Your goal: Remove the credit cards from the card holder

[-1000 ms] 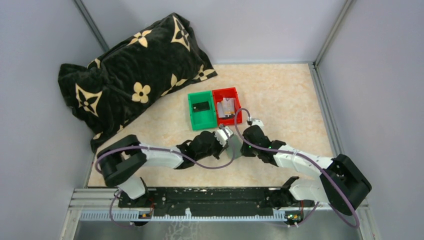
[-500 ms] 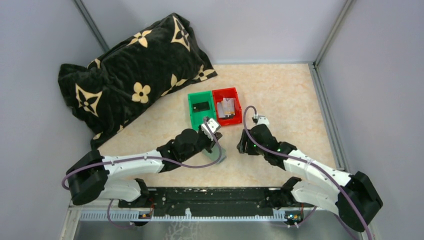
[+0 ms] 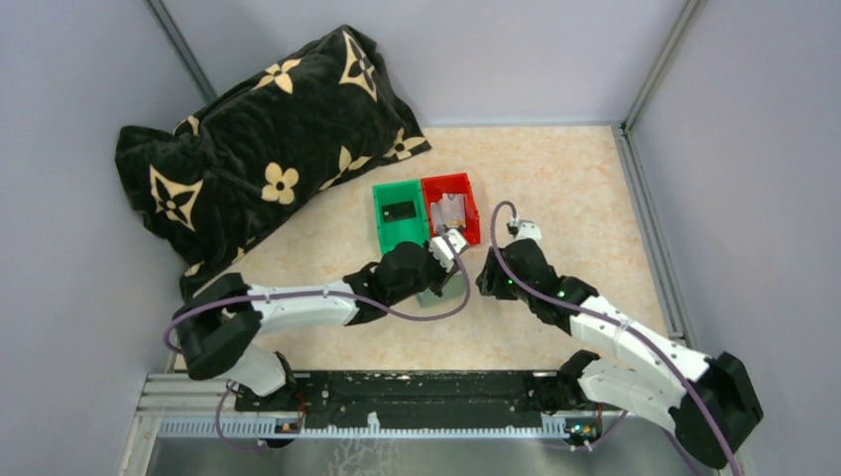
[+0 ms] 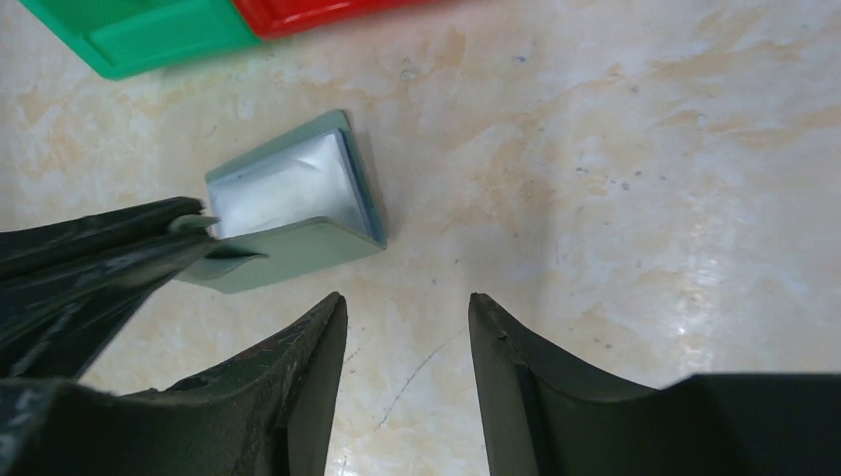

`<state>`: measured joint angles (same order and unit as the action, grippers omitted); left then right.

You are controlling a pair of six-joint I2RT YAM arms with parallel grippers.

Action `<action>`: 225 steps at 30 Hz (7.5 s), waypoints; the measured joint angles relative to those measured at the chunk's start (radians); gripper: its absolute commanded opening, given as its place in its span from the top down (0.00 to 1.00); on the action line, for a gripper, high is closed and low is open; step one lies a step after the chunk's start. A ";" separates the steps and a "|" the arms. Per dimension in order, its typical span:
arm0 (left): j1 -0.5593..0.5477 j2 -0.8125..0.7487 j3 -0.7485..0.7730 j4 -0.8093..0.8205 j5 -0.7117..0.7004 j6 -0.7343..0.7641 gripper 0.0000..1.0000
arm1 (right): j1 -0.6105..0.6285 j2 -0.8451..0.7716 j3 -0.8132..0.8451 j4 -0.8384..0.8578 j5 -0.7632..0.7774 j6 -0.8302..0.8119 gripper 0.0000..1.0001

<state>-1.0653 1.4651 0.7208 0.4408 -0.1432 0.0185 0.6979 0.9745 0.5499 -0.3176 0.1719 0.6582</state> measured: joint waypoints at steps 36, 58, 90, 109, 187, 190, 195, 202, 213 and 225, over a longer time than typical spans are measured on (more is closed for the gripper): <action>-0.011 -0.105 -0.131 -0.135 -0.038 -0.057 0.81 | -0.081 0.062 0.013 0.003 -0.016 -0.037 0.66; -0.011 -0.027 -0.130 -0.270 -0.169 -0.277 0.56 | 0.143 0.206 -0.033 0.132 -0.012 0.043 0.51; -0.012 -0.267 -0.220 -0.364 -0.288 -0.466 0.30 | 0.351 0.462 0.130 0.229 0.034 0.088 0.45; -0.012 -0.015 -0.173 -0.196 -0.150 -0.436 1.00 | 0.352 0.454 0.066 0.265 0.018 0.112 0.91; -0.013 0.016 -0.161 -0.231 -0.142 -0.445 1.00 | 0.111 0.224 -0.017 0.162 -0.019 0.061 0.46; -0.013 0.016 -0.161 -0.231 -0.142 -0.445 1.00 | 0.111 0.240 -0.034 0.176 -0.035 0.060 0.46; -0.013 0.016 -0.161 -0.232 -0.142 -0.445 1.00 | 0.110 0.263 -0.052 0.207 -0.050 0.060 0.46; -0.013 0.017 -0.161 -0.232 -0.142 -0.445 1.00 | 0.111 0.263 -0.064 0.239 -0.078 0.062 0.47; -0.013 0.018 -0.164 -0.223 -0.142 -0.452 1.00 | 0.176 0.229 -0.058 0.230 -0.085 0.087 0.48; -0.013 0.014 -0.198 -0.172 -0.142 -0.457 1.00 | 0.210 0.244 -0.055 0.274 -0.112 0.124 0.49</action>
<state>-1.0782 1.4792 0.5228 0.2691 -0.2855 -0.4385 0.9077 1.2186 0.4950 -0.0433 0.0601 0.7818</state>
